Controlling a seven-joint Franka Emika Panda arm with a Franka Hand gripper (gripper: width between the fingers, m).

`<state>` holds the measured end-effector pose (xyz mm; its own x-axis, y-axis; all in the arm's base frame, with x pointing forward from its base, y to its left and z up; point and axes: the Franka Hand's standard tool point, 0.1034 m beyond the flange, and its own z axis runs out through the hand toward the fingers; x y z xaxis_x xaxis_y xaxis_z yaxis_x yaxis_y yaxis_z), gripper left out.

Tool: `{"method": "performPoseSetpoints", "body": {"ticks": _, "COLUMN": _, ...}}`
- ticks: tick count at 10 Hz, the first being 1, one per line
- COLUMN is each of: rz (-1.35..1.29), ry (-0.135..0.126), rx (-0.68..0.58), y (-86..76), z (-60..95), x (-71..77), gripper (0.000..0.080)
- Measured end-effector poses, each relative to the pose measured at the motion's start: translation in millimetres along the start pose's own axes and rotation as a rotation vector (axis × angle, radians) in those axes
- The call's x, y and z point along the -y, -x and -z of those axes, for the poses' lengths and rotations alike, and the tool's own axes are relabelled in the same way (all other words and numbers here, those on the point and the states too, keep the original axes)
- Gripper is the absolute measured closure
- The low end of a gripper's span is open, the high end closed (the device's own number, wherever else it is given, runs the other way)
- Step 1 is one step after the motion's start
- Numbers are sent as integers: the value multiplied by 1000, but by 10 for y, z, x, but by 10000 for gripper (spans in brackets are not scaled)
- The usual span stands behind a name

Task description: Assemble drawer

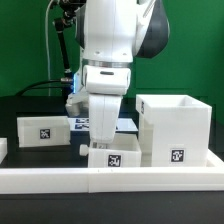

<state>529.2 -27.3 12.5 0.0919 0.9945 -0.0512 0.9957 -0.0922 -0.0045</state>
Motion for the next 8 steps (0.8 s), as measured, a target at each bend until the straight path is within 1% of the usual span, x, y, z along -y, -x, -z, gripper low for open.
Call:
{"method": "performPoseSetpoints", "body": {"ticks": 3, "rz": 1, "ry": -2, "rx": 0, "y": 0, "z": -10, "x": 11, "gripper": 758}}
{"method": "performPoseSetpoints", "body": {"ticks": 5, "rz": 26, "ry": -7, "rx": -2, "y": -98, "z": -19, "x": 40, "gripper": 758}}
{"method": "performPoseSetpoints", "body": {"ticks": 6, "rz": 41, "ry": -13, "rx": 0, "y": -135, "z": -19, "x": 52, "gripper": 758}}
{"method": "performPoseSetpoints", "body": {"ticks": 8, "rz": 50, "ry": -21, "rx": 5, "y": -120, "z": -13, "x": 38, "gripper": 758}}
